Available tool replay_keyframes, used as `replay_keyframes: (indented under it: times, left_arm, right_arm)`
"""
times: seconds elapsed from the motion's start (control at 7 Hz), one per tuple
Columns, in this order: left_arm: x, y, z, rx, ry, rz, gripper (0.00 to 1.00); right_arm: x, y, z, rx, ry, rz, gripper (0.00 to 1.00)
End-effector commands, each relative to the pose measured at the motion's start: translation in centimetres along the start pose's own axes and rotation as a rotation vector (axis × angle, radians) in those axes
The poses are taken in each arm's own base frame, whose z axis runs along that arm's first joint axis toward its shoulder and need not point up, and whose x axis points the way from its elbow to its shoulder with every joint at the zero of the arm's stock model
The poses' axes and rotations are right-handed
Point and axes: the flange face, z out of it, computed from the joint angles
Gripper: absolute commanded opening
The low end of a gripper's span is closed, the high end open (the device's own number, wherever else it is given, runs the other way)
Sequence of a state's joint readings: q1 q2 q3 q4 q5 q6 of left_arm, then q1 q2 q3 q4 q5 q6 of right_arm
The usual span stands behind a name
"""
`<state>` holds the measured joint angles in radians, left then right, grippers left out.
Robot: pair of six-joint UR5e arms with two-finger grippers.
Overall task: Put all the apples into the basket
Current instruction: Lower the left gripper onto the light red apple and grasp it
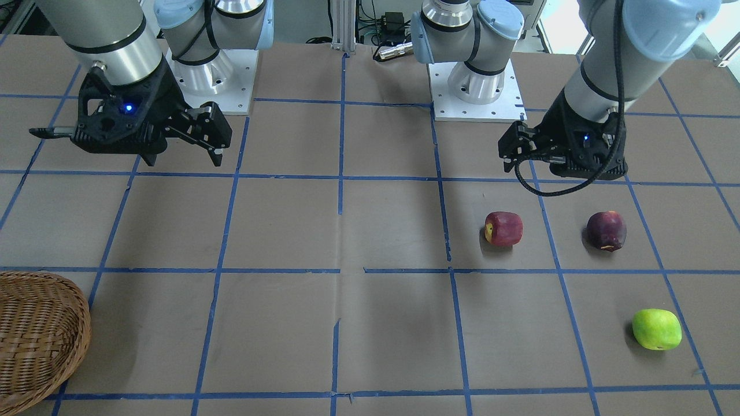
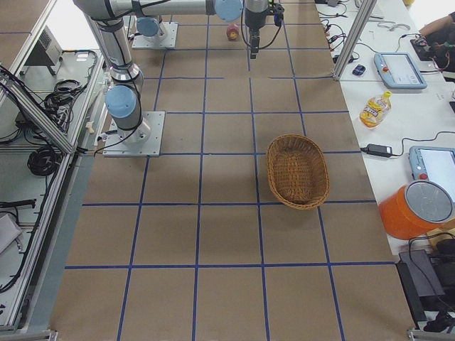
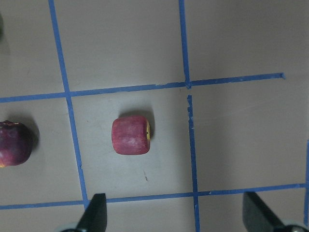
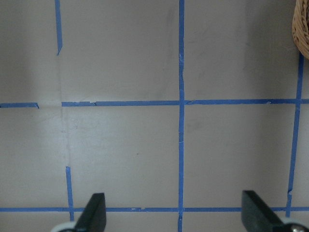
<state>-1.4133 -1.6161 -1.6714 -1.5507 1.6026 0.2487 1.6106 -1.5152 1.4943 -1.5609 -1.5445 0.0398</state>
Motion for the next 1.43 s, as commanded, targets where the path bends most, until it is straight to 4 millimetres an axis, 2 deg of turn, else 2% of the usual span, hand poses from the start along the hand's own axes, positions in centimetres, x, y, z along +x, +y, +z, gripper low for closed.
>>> replay_keyframes:
  times: [0.0, 0.29, 0.43, 0.71, 1.0, 1.14, 1.29]
  left_arm:
    - [-3.8, -0.9, 10.2, -0.052, -0.018, 0.019, 1.00]
    - [-5.6, -0.1, 16.6, -0.098, -0.047, 0.050, 1.00]
    - [-5.6, -0.3, 18.2, -0.112, -0.040, 0.046, 1.00]
    - [-5.1, -0.8, 18.4, -0.089, 0.028, 0.018, 1.00]
    - [-4.5, -1.2, 20.9, -0.099, 0.075, 0.022, 1.00]
    - [-4.5, -1.5, 22.0, -0.089, 0.074, 0.021, 1.00]
    - [-4.5, -1.9, 24.2, -0.091, 0.075, 0.020, 0.89]
  right_arm:
    - [0.0, 2.0, -0.9, 0.013, -0.002, -0.032, 1.00]
    - [0.1, 1.9, 0.2, -0.003, 0.006, -0.035, 1.00]
    - [0.1, 1.7, 0.2, -0.003, 0.005, -0.035, 1.00]
    - [-0.2, 1.5, 1.2, -0.025, 0.002, -0.039, 1.00]
    - [0.0, -2.3, 8.4, -0.157, 0.012, -0.033, 1.00]
    - [0.3, -2.4, 3.9, -0.071, 0.013, -0.028, 1.00]
    - [0.0, -2.6, 1.0, -0.027, 0.009, -0.032, 1.00]
